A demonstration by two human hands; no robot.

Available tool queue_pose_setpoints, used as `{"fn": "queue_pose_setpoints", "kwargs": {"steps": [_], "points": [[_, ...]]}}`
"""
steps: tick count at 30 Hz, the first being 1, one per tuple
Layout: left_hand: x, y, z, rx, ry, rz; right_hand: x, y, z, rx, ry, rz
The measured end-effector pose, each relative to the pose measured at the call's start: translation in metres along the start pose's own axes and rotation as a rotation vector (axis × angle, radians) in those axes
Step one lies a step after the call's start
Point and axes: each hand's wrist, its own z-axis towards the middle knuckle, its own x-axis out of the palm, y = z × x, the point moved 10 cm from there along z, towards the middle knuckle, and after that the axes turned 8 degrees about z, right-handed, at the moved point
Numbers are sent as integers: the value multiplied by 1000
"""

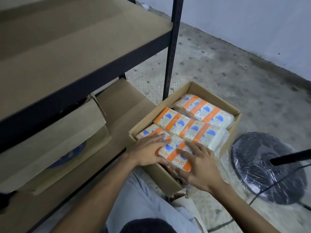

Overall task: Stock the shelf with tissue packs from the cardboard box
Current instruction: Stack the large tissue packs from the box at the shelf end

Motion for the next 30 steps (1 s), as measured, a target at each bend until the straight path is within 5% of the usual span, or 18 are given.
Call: {"fn": "queue_pose_setpoints", "kwargs": {"steps": [6,19,30], "points": [[-4,-6,-7,27,-166,24,-7,-3,4,16,6,133],[-28,-29,-38,19,-551,-462,-55,9,-23,-8,-150,239],[-139,-52,-97,80,-860,-331,-156,71,-46,-191,-371,184]]}}
